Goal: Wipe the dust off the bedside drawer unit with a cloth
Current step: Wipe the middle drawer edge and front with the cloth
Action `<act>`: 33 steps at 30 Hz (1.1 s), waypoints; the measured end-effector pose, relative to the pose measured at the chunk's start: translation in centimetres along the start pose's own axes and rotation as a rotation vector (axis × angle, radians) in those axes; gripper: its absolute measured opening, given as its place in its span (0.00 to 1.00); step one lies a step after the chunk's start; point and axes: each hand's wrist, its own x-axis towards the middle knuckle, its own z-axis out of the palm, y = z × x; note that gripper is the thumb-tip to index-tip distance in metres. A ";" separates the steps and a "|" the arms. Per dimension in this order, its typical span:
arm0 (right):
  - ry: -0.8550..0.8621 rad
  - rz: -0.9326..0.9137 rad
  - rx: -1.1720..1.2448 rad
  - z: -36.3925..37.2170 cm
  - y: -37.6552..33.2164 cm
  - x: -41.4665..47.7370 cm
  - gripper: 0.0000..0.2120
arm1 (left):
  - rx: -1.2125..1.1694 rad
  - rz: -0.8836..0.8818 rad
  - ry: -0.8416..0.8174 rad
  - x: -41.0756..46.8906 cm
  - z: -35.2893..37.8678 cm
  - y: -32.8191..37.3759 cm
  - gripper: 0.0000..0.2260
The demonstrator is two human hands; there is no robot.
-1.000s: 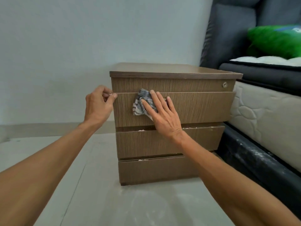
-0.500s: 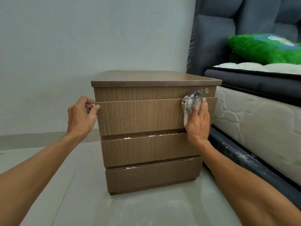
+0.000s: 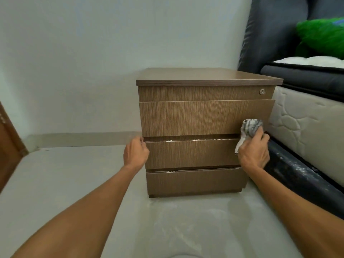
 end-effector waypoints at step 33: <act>-0.212 -0.950 -0.160 7.1 -11.9 -11.6 0.18 | 0.286 0.162 -0.036 -1.7 -1.0 0.1 0.08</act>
